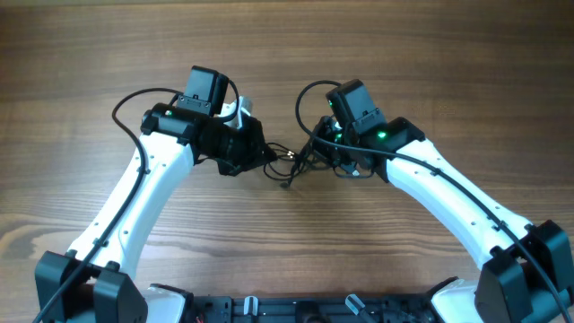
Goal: Untangle cables
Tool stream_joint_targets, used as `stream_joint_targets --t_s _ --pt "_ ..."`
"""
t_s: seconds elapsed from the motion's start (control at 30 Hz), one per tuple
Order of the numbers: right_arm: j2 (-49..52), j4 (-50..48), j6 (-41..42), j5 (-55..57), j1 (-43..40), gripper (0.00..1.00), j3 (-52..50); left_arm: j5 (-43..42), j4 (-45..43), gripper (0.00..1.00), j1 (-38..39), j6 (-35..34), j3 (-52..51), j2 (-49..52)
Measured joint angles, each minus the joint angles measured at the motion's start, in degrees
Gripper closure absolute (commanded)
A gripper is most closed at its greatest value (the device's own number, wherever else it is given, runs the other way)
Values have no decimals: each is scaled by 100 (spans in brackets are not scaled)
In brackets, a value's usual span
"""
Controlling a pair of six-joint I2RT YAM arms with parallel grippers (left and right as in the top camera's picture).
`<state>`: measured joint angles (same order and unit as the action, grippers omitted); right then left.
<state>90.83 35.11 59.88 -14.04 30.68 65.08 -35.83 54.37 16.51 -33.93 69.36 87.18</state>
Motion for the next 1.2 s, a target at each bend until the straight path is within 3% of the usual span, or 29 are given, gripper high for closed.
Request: stream_joint_targets --t_s 0.4,0.57,0.77,1.1,1.2 --pt "0 739 -81 529 33 96 0 1480 402 96 -577 -160 0 0" --pt "-7 616 -208 389 33 96 0 1659 555 96 -938 -223 0 0" --pt "-415 448 -1069 208 39 96 50 1714 614 96 -1456 -243 0 0" --pt "-1202 1495 -1471 1856 131 96 179 1799 868 96 -2299 -240 0 0" --pt "-1202 1504 -1373 2103 166 85 181 1797 866 96 -2566 -240 0 0"
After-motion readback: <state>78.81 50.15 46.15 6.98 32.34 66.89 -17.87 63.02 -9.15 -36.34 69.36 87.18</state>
